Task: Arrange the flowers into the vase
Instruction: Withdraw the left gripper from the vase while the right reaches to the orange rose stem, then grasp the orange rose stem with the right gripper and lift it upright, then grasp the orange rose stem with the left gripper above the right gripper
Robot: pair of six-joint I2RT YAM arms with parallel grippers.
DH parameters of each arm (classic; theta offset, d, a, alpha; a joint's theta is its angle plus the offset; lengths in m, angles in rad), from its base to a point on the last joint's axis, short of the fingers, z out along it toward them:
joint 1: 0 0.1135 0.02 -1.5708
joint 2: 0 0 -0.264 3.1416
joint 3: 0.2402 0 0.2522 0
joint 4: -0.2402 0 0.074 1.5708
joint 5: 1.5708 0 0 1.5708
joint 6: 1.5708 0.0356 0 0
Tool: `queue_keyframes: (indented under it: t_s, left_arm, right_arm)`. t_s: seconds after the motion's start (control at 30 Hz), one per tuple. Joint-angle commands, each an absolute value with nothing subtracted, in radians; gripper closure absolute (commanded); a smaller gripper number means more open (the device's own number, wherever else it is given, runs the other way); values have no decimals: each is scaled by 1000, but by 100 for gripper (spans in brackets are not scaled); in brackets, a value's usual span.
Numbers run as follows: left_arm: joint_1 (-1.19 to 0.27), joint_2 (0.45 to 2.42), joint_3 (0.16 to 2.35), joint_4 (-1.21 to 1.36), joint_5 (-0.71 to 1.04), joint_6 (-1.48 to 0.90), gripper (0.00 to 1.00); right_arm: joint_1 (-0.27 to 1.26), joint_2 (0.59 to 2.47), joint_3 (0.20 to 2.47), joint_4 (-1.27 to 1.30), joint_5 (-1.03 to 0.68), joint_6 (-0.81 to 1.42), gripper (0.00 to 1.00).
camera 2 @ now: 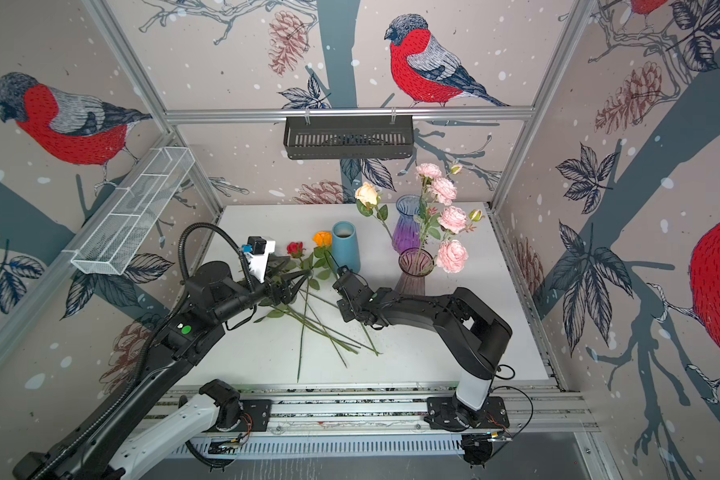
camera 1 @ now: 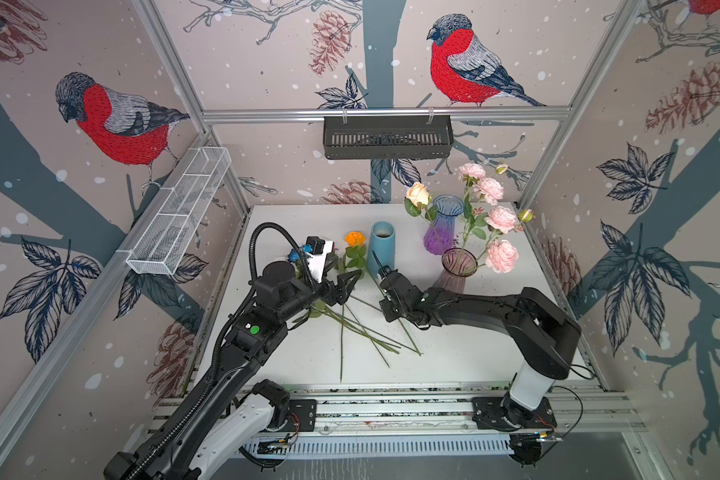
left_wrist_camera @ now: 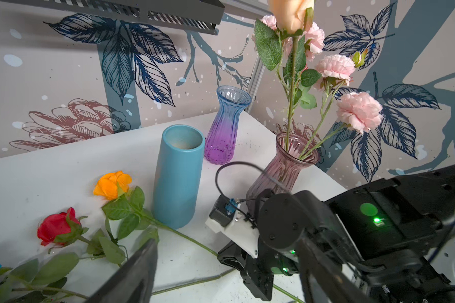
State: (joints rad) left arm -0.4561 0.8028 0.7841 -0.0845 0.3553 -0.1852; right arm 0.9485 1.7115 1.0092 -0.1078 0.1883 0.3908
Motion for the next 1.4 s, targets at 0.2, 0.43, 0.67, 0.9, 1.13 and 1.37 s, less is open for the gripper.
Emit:
queue_keyframes:
  t_s: [0.2, 0.43, 0.67, 0.9, 1.13, 1.37]
  left_arm:
    - [-378, 832, 760, 62, 565, -266, 31]
    - [-366, 829, 746, 106, 626, -279, 38]
    - [-364, 833, 738, 139, 680, -295, 38]
    - [-365, 844, 728, 184, 743, -318, 38]
    - [-365, 833, 698, 307, 859, -377, 43]
    - [-365, 832, 695, 325, 889, -379, 89]
  right_arm:
    - [1073, 1485, 1020, -115, 280, 335, 97]
    - [1154, 1296, 973, -63, 324, 325, 98]
    - [1194, 1118, 880, 48, 266, 278, 98]
    - [1234, 1052, 827, 144, 154, 226, 99]
    - [1276, 1096, 852, 132, 171, 199, 99]
    - [1284, 1113, 868, 114, 224, 197, 99]
